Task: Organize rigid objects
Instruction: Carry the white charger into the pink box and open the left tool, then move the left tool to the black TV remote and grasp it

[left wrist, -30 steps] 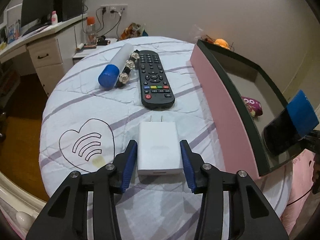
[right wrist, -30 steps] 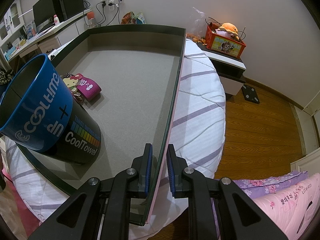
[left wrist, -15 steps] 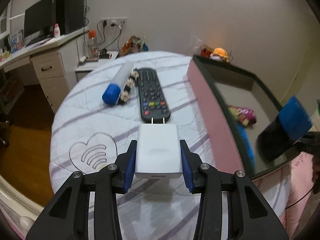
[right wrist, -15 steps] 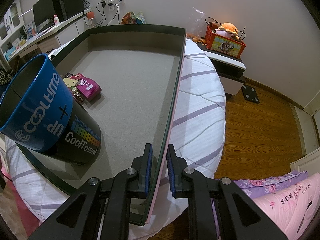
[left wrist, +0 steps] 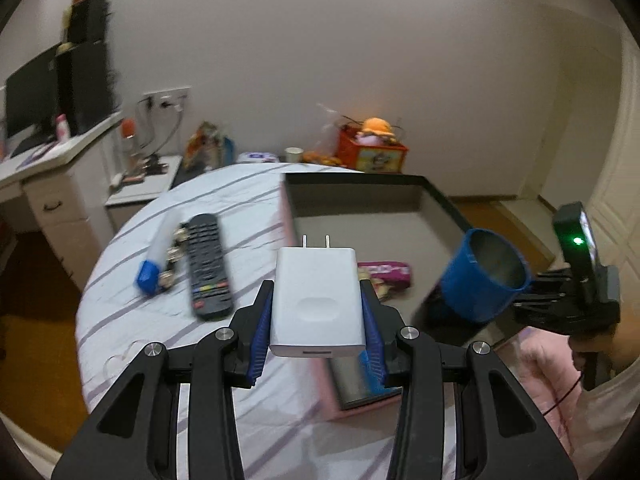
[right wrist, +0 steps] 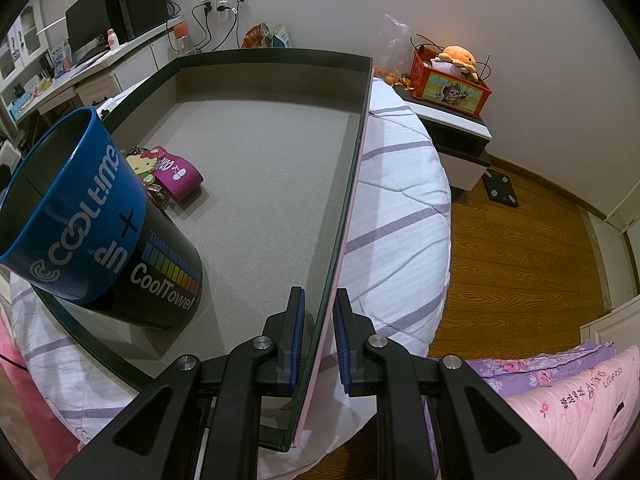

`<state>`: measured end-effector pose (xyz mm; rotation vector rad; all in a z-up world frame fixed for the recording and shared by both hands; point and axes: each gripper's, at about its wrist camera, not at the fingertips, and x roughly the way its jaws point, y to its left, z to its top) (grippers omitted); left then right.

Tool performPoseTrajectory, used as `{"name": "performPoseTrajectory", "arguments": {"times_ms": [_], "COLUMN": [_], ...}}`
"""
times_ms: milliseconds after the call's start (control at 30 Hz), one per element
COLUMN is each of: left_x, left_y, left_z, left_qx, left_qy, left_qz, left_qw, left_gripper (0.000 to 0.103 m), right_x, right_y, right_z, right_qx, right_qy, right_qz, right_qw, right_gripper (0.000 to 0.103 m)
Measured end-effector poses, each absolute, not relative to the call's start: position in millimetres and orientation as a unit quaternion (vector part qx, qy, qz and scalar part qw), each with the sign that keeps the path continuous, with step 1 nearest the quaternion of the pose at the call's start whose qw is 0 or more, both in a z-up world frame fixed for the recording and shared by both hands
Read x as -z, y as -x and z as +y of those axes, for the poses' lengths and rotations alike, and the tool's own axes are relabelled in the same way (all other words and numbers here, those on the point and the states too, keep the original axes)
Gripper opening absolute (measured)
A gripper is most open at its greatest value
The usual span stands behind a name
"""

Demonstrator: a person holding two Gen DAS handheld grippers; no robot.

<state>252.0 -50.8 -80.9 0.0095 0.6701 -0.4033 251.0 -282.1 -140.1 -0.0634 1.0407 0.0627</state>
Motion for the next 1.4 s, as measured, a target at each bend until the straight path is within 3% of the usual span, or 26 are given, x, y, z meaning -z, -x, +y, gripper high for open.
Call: {"name": "performPoseTrajectory", "arguments": {"times_ms": [500, 1033, 1133, 1200, 1400], "left_x": [114, 129, 121, 117, 101], "left_y": [-271, -270, -269, -267, -261], "left_z": [-136, -162, -152, -145, -110], "left_qx": [0.246, 0.271, 0.269, 0.259, 0.239], "left_qy": [-0.077, -0.082, -0.070, -0.068, -0.023], "left_qz": [0.388, 0.407, 0.400, 0.394, 0.368], "left_qw": [0.885, 0.868, 0.873, 0.879, 0.898], "left_gripper": [0.041, 0.042, 0.054, 0.068, 0.092], "right_x": [140, 140, 141, 141, 142], "right_y": [-251, -251, -250, -250, -250], "right_z": [-282, -282, -282, -282, -282], "right_qx": [-0.030, -0.029, -0.030, -0.029, -0.029], "right_qy": [0.031, 0.032, 0.032, 0.032, 0.032], "right_qz": [0.497, 0.497, 0.498, 0.497, 0.498], "right_qw": [0.867, 0.867, 0.866, 0.866, 0.866], "right_gripper": [0.016, 0.016, 0.016, 0.016, 0.016]}}
